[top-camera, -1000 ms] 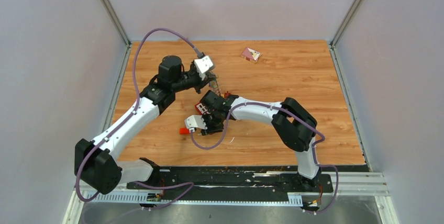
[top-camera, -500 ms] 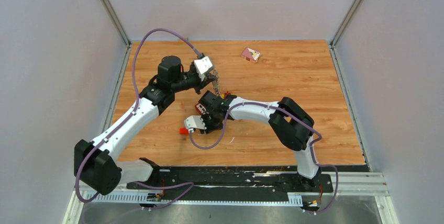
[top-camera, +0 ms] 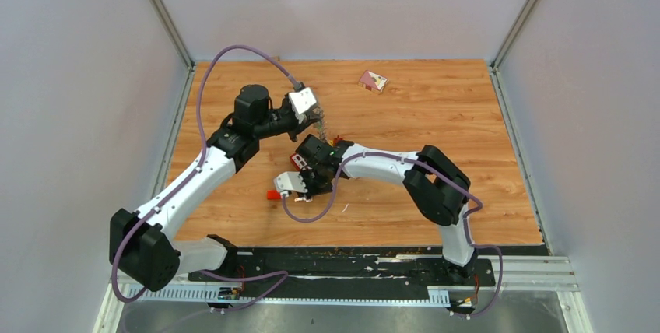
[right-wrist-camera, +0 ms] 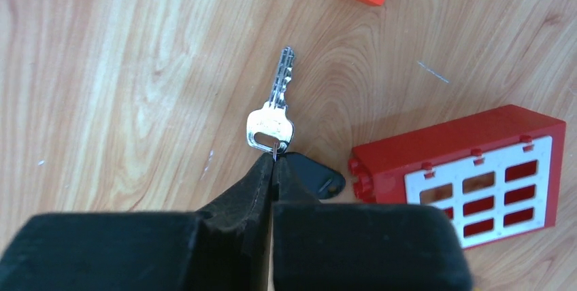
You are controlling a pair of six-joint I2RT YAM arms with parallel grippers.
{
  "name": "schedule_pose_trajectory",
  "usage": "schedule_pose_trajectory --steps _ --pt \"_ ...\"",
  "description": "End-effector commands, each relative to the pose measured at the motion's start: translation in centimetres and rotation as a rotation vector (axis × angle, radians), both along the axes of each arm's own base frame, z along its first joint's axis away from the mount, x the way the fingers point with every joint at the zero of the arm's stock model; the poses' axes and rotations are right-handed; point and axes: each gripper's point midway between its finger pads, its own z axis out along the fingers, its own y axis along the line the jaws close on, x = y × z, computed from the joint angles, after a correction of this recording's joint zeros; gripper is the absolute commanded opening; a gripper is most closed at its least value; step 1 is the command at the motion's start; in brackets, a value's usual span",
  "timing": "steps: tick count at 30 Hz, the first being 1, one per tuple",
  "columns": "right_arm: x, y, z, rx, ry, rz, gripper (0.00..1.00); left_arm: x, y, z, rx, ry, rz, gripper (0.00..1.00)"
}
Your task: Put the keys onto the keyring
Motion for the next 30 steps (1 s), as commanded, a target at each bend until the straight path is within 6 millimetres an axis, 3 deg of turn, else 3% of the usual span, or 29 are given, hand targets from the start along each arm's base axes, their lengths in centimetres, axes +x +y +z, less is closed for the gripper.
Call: schedule_pose_trajectory --steps 1,6,16,20,24,30 --pt "-1.1 0.3 5.3 0.104 -0.005 0.003 0.00 -1.2 0.0 2.1 0.002 -0.080 -0.065 0.00" --pt "-2.7 -2.0 8.9 0.165 0.030 0.003 0.00 -2.8 -0.1 1.2 0.055 -0.061 -0.157 0.00" --pt "-5.1 -9.1 15.7 0.336 0.113 -0.034 0.00 -6.0 -0.8 0.6 0.039 -0.027 -0.312 0.00" --pt "-5.7 -10.4 17.3 0.393 0.073 -0.056 0.00 -6.5 -1.2 0.1 0.014 -0.005 -0.339 0.00" --pt "-7.3 -11.0 18.3 0.442 0.112 -0.038 0.00 -5.6 -1.2 -0.1 -0.009 -0.008 -0.291 0.00" --pt "-9.6 -10.1 19.2 0.504 0.248 0.032 0.00 -4.1 -1.4 0.5 -0.036 -0.003 -0.225 0.00"
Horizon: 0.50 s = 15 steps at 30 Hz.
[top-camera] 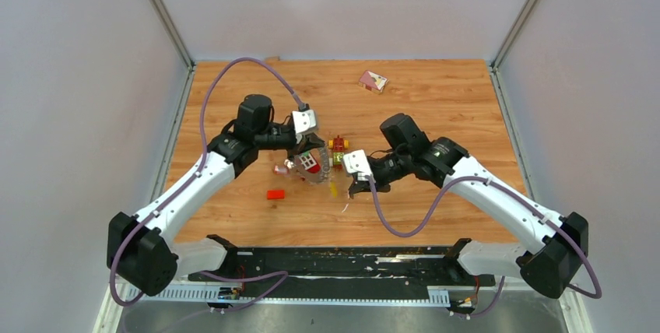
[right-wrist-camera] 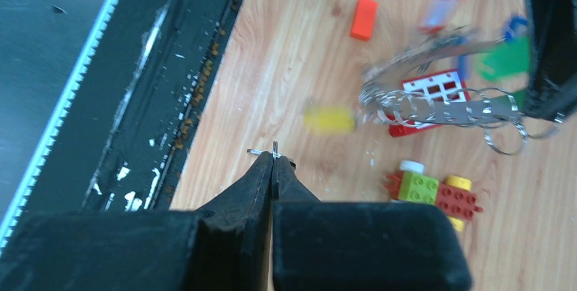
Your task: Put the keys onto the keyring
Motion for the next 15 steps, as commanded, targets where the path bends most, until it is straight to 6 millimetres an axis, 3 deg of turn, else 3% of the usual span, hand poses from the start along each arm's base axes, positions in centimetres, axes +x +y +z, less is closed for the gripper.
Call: schedule_pose_trajectory --steps 1,7,15 --pt "-2.2 0.8 1.0 0.070 0.117 0.086 0.00 1.6 -0.7 3.7 -0.082 -0.091 0.030 0.00" --pt "0.1 1.0 2.5 0.082 0.022 -0.018 0.00 0.7 -0.4 3.1 -0.004 -0.130 -0.028 0.00" --pt "2.7 0.3 6.1 0.137 -0.139 -0.114 0.00 -3.0 -1.5 1.9 0.019 -0.166 -0.172 0.00"
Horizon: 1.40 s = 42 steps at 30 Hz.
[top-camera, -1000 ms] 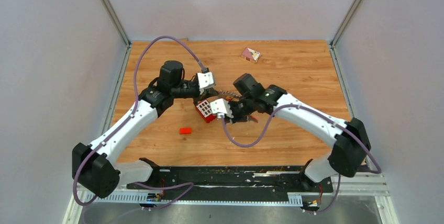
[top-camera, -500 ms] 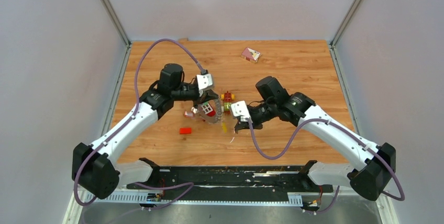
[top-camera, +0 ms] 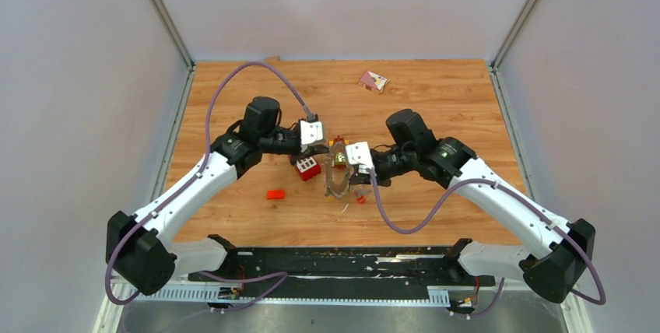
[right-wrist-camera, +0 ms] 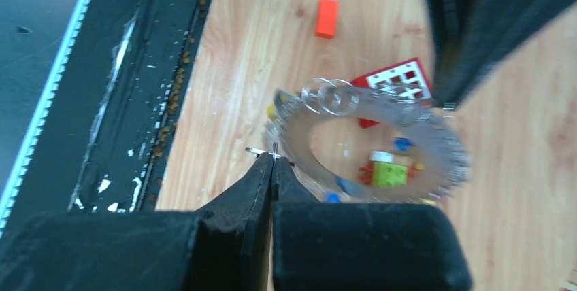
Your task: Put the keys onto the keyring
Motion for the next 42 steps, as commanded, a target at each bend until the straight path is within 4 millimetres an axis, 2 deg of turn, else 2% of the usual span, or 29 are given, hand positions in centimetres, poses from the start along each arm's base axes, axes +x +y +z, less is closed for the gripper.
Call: schedule_pose_trajectory --steps 1,6,17,21,31,42 --pt "2.0 0.0 5.2 0.107 -0.171 -0.054 0.00 -2.4 -1.0 2.1 -0.051 -0.109 -0.125 0.00" --pt "2.5 -0.7 5.8 0.116 -0.266 -0.064 0.00 -5.1 -1.6 1.9 -0.069 -0.169 -0.271 0.00" --pt "3.5 0.3 3.0 0.128 -0.328 -0.058 0.00 -9.3 -1.3 -1.1 -0.100 -0.303 -0.554 0.00" --pt "3.4 1.0 2.0 0.114 -0.325 -0.052 0.00 -9.7 -1.2 -1.8 -0.112 -0.311 -0.572 0.00" --pt "1.2 2.8 -0.8 0.061 -0.296 0.045 0.00 -9.9 -1.2 -1.8 -0.118 -0.309 -0.575 0.00" --pt "0.4 3.3 -0.6 0.068 -0.294 0.067 0.00 -9.3 -1.4 -1.6 -0.115 -0.273 -0.533 0.00"
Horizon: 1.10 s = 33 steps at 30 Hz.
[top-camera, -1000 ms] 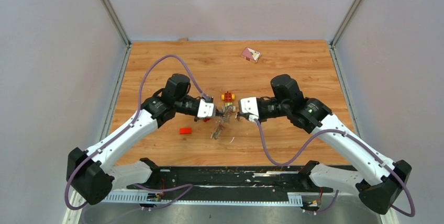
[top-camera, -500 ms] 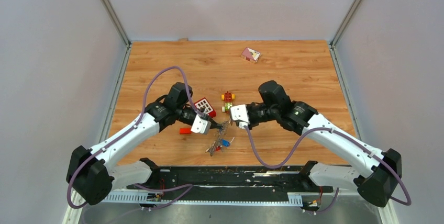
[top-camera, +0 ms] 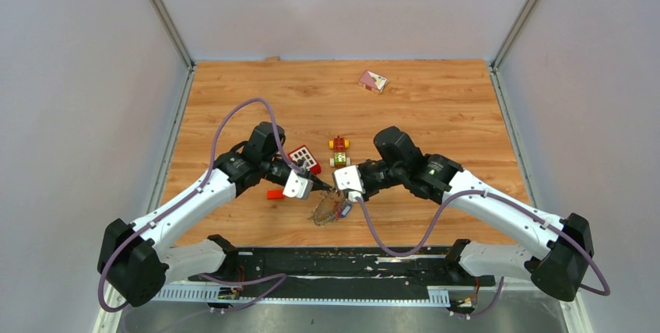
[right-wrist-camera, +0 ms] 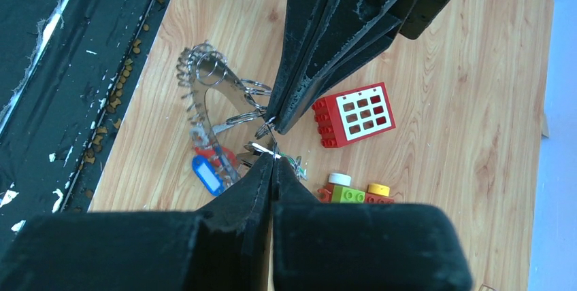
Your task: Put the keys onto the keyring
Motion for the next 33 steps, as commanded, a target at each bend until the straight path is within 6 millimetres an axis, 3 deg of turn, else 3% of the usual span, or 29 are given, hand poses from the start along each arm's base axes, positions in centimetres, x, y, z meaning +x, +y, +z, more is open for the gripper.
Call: schedule_pose_trajectory --steps 1,33 --pt "-0.06 0.77 1.01 0.034 -0.034 0.022 0.00 -0.01 -0.55 2.09 -0.064 -0.032 -0.016 0.00" --pt "-0.02 1.76 1.58 0.025 -0.023 -0.012 0.00 -0.23 -0.38 1.25 -0.029 -0.032 -0.037 0.00"
